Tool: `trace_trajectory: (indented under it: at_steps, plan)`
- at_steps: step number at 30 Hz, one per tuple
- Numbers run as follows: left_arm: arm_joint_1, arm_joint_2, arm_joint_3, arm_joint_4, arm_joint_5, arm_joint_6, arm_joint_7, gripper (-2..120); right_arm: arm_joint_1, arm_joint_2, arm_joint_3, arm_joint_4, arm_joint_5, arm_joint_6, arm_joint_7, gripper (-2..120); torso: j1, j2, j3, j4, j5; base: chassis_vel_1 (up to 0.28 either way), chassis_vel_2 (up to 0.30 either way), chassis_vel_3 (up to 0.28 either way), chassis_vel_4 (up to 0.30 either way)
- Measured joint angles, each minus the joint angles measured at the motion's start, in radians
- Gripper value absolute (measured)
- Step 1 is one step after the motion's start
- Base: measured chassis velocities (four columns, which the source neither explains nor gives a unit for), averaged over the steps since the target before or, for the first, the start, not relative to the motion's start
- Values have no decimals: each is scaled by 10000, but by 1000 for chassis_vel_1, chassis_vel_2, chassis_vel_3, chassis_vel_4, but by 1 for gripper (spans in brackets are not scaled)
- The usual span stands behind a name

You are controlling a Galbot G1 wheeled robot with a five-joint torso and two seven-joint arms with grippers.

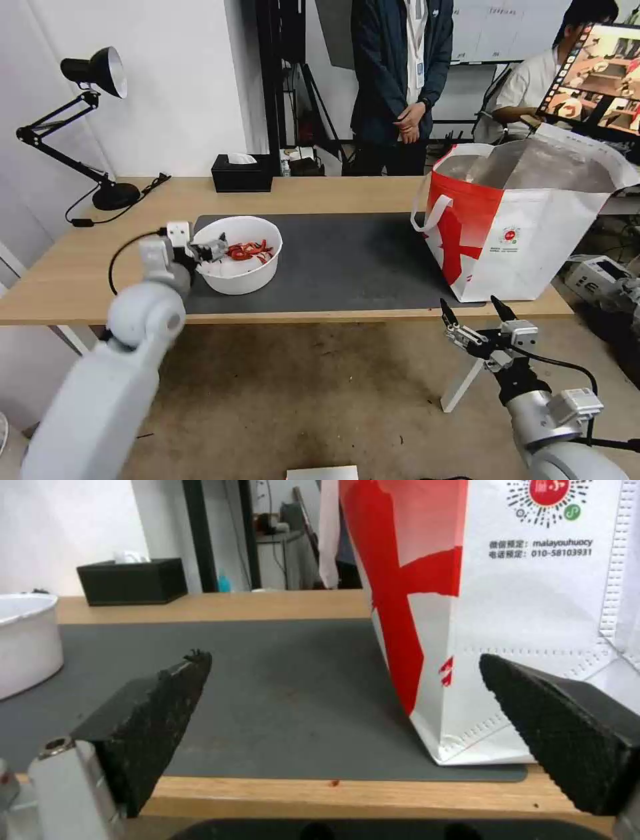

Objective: Pick up the trash from the table and place it into the takeout bag.

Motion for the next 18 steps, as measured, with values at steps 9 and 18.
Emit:
trace_trajectory:
  at_steps: [9,18]
  plan:
    - [-206,826,446,780,-1395,38,64,100,158,44,-229,-52,2,-217,222,100,-1,0,-1,2,0,0,0,0,0]
    - [20,1028,665,738,-1865,-17,73,99,275,64,-369,-161,38,-246,395,100,-2,1,-2,1,4,0,0,0,0]
